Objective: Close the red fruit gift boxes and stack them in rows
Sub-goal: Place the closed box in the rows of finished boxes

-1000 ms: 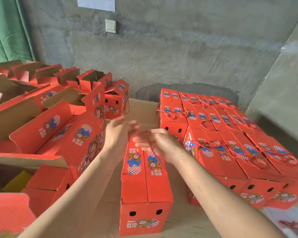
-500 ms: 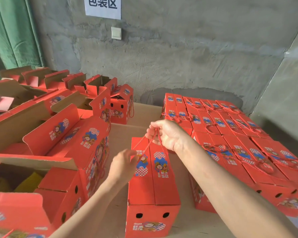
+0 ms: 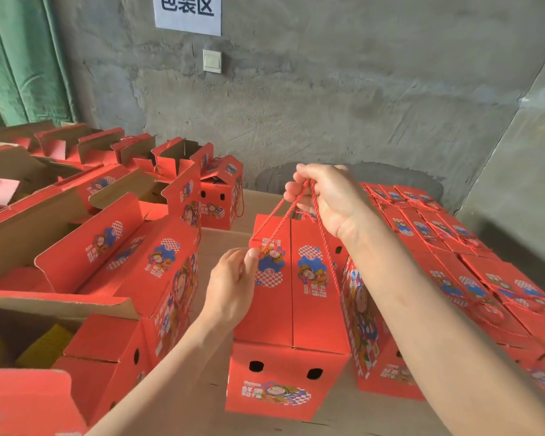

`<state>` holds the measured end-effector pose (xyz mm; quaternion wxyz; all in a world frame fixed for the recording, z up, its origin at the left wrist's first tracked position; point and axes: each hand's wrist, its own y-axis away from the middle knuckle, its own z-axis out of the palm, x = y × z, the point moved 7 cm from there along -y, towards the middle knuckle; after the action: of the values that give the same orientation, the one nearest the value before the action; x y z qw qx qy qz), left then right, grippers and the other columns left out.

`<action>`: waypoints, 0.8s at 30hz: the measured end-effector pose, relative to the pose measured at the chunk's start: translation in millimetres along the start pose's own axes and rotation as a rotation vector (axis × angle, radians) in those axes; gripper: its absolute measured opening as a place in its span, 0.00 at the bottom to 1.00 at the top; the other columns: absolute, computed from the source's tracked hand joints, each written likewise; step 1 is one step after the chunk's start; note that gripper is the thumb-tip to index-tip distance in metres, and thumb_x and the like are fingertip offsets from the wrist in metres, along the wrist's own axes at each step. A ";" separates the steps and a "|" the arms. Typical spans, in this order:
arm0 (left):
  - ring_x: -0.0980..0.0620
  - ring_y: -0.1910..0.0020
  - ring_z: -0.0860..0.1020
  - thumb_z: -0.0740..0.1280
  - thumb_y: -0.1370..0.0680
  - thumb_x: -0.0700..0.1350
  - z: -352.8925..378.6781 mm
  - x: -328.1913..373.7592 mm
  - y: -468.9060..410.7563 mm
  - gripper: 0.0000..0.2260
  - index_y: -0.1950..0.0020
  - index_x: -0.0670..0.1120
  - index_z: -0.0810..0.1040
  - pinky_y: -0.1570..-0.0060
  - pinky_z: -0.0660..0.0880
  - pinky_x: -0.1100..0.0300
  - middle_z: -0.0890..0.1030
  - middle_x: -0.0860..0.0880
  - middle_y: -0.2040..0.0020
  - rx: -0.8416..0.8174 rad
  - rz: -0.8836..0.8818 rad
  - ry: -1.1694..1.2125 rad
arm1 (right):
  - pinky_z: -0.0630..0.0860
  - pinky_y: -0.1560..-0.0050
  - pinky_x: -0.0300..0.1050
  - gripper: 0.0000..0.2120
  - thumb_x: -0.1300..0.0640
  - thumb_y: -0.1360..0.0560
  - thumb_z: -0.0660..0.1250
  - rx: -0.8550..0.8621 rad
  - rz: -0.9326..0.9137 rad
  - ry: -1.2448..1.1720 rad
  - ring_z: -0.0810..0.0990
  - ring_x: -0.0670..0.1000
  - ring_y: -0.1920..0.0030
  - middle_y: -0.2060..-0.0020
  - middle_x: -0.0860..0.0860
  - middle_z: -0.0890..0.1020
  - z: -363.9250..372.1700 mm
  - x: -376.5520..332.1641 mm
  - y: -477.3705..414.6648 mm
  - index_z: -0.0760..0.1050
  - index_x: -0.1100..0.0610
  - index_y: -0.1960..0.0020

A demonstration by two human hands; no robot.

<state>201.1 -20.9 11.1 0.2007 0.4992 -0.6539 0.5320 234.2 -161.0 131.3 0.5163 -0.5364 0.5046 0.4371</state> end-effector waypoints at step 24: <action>0.52 0.39 0.76 0.69 0.32 0.46 102.4 -100.1 54.0 0.31 0.29 0.47 0.67 0.36 0.71 0.54 0.78 0.49 0.39 -0.558 -0.534 0.155 | 0.40 0.26 0.56 0.36 0.38 0.23 0.58 -0.451 0.115 1.240 0.34 0.57 0.25 0.24 0.55 0.38 -35.7 215.9 65.9 0.41 0.41 0.24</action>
<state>224.0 -72.2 -131.2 0.5088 0.5365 -0.6033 0.2988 190.4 -213.2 -86.9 -0.0189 -0.7560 0.6320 0.1692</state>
